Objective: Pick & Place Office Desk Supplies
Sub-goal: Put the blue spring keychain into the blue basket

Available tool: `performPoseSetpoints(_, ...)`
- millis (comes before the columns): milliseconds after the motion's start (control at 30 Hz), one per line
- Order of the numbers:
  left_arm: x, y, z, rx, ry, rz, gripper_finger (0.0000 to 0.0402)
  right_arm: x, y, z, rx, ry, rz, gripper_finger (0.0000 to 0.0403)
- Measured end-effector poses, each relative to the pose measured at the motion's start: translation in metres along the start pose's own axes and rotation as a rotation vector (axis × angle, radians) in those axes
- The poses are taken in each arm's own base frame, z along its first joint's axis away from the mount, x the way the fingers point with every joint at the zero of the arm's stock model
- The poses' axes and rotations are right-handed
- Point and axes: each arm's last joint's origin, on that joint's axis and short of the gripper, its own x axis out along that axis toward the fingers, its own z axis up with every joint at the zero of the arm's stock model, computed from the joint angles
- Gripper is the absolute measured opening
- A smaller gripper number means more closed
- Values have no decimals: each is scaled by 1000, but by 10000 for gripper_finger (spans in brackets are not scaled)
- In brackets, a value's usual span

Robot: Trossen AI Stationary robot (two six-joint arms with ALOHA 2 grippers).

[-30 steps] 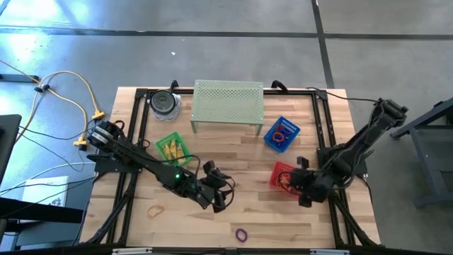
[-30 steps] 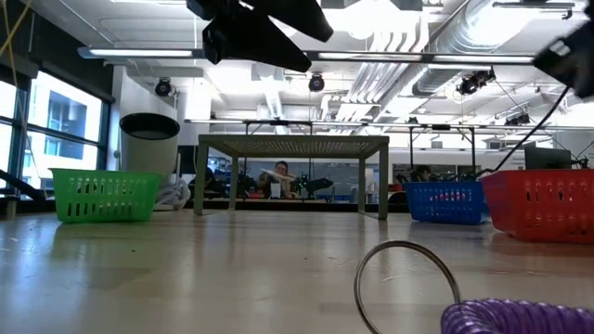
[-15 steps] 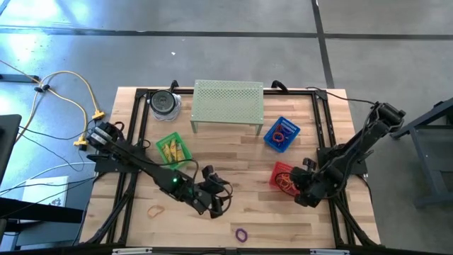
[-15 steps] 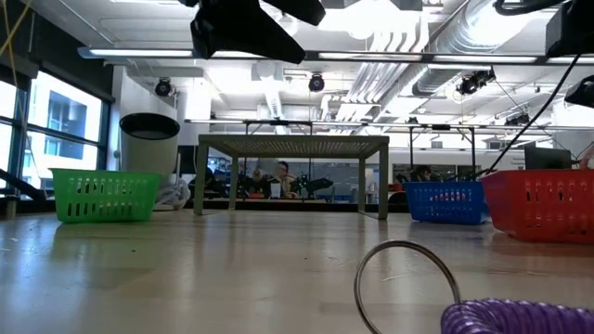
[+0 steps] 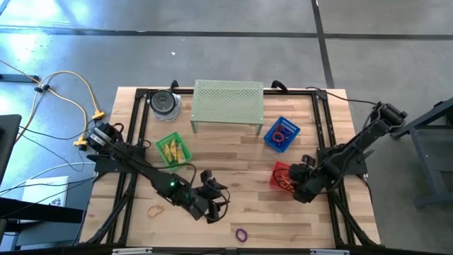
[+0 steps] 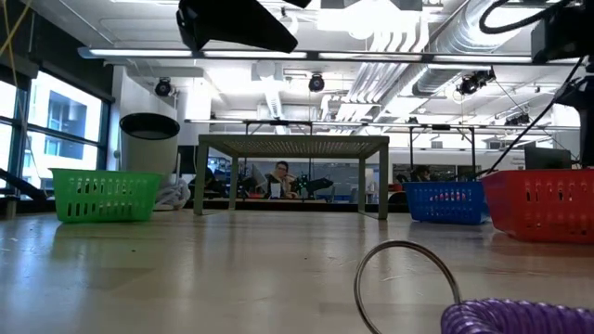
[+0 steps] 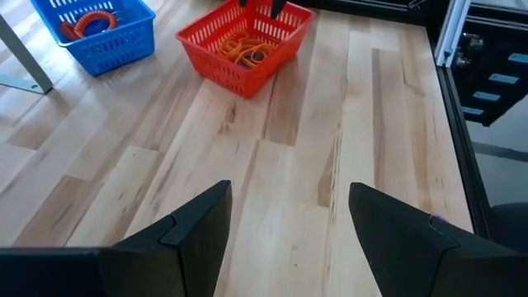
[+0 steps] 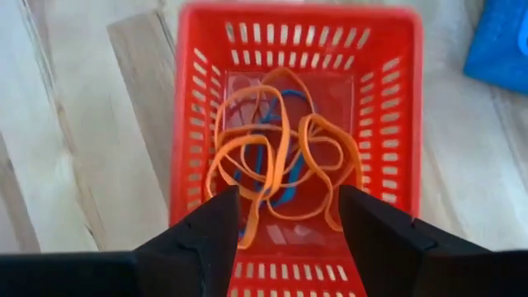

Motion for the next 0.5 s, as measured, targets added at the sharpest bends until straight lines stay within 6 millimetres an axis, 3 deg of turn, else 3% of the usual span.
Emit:
performPoseSetpoints(233, -4, -2, -7, -9, 38, 9, 239, -35, 5, 25, -46, -90, -19, 194)
performPoseSetpoints(367, -4, -2, -9, -48, 53, 17, 239, -62, 23, 38, -185, -110, 124, 195)
performPoseSetpoints(500, -6, -4, -10, -58, 54, 12, 239, -73, 47, 53, -304, -117, 171, 196)
